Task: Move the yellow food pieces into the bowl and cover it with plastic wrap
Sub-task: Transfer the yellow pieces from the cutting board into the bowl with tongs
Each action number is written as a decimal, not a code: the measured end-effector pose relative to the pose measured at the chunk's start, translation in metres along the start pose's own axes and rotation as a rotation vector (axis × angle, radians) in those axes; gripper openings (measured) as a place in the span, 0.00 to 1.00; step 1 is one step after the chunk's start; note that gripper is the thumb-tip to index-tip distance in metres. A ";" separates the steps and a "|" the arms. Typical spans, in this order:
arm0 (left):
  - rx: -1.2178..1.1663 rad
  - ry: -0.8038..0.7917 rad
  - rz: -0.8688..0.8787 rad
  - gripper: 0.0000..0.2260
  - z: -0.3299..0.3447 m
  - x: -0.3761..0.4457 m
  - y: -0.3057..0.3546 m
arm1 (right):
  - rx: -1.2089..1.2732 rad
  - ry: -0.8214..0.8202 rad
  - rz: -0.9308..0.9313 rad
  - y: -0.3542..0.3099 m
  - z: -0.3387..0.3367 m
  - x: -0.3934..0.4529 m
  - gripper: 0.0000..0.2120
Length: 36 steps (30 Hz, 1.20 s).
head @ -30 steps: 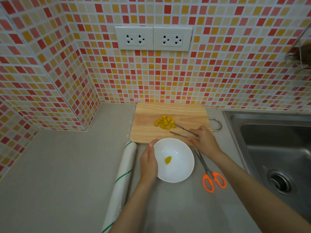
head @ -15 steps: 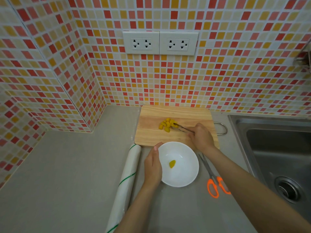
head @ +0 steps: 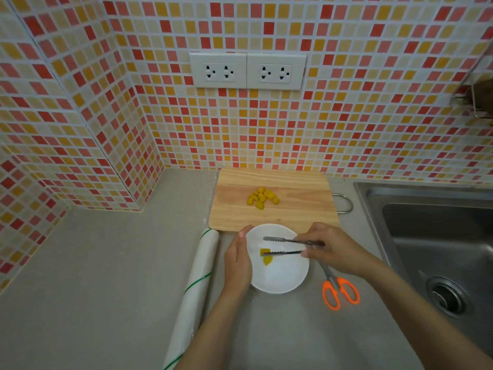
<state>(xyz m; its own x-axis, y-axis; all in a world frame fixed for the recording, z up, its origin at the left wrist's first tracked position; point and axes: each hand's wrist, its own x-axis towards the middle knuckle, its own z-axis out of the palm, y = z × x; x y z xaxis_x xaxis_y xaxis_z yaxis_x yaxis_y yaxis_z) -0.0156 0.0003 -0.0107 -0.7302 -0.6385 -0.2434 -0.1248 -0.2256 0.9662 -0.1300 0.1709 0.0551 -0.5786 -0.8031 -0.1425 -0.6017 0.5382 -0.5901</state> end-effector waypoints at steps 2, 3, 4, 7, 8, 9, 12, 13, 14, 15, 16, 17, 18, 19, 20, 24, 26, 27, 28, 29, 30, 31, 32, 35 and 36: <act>-0.002 0.001 0.007 0.15 0.000 0.000 -0.001 | 0.021 0.058 -0.002 0.004 -0.009 0.002 0.15; -0.004 0.003 0.006 0.15 0.000 0.000 -0.002 | 0.020 0.137 0.009 0.006 -0.014 0.007 0.14; -0.006 0.008 0.003 0.15 0.000 0.000 -0.003 | 0.006 0.203 0.026 0.008 -0.018 0.013 0.14; -0.015 0.017 -0.010 0.16 0.000 0.002 -0.005 | -0.007 0.208 0.044 0.009 -0.023 0.028 0.14; -0.017 0.012 -0.012 0.16 0.000 0.003 -0.006 | 0.012 0.155 0.026 0.008 -0.023 0.031 0.15; -0.020 0.006 -0.012 0.16 0.000 0.003 -0.007 | 0.023 0.091 0.003 0.007 -0.021 0.032 0.15; -0.021 0.010 -0.002 0.16 0.000 0.005 -0.007 | -0.083 -0.086 -0.062 0.002 -0.013 0.032 0.17; -0.023 0.013 -0.001 0.15 0.001 0.005 -0.007 | -0.133 -0.113 -0.063 0.002 -0.011 0.032 0.18; -0.025 0.014 -0.002 0.14 0.001 0.004 -0.007 | -0.167 -0.115 -0.054 0.001 -0.011 0.031 0.18; -0.029 0.013 -0.003 0.15 0.001 0.004 -0.007 | -0.171 -0.100 -0.048 0.000 -0.012 0.031 0.18; -0.038 0.011 -0.001 0.15 0.001 0.004 -0.008 | -0.153 -0.086 -0.049 0.000 -0.013 0.030 0.17; -0.046 0.008 0.002 0.15 0.001 0.004 -0.008 | -0.147 -0.089 -0.058 0.000 -0.015 0.030 0.15; -0.051 0.009 0.006 0.16 0.001 0.004 -0.009 | -0.177 -0.115 -0.069 0.000 -0.017 0.030 0.13; -0.049 0.010 0.011 0.16 0.001 0.004 -0.009 | -0.231 -0.153 -0.078 -0.001 -0.019 0.031 0.11; -0.042 0.014 0.017 0.17 0.001 0.004 -0.009 | -0.268 -0.189 -0.085 -0.003 -0.021 0.031 0.09; -0.011 0.021 0.031 0.17 0.001 0.005 -0.009 | -0.229 -0.251 -0.097 -0.009 -0.027 0.032 0.12; 0.004 0.020 0.039 0.18 0.000 0.005 -0.010 | -0.152 -0.212 -0.123 -0.011 -0.031 0.031 0.11; 0.006 0.022 0.042 0.18 0.000 0.005 -0.010 | -0.096 -0.133 -0.136 -0.011 -0.033 0.033 0.11; 0.000 0.026 0.039 0.18 0.001 0.004 -0.009 | -0.046 -0.015 -0.122 -0.008 -0.033 0.037 0.09; -0.011 0.031 0.029 0.17 0.001 0.004 -0.008 | -0.021 0.121 -0.088 -0.002 -0.033 0.044 0.06; -0.017 0.035 0.019 0.17 0.001 0.004 -0.008 | -0.028 0.243 -0.035 0.004 -0.031 0.051 0.06; -0.015 0.036 0.012 0.16 0.002 0.003 -0.007 | -0.056 0.322 0.029 0.011 -0.028 0.059 0.08; -0.007 0.036 0.009 0.16 0.002 0.003 -0.007 | -0.080 0.358 0.096 0.019 -0.022 0.067 0.10; 0.010 0.039 0.012 0.16 0.001 0.002 -0.006 | -0.070 0.382 0.253 0.033 0.003 0.085 0.12; 0.011 0.039 0.012 0.16 0.001 0.003 -0.006 | -0.069 0.392 0.294 0.035 0.012 0.090 0.13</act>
<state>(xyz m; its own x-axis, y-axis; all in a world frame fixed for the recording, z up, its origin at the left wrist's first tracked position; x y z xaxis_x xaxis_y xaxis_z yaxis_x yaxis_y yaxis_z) -0.0174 0.0006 -0.0170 -0.7047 -0.6695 -0.2350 -0.1241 -0.2098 0.9698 -0.1972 0.1146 0.0122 -0.8850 -0.4650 0.0219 -0.4089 0.7541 -0.5139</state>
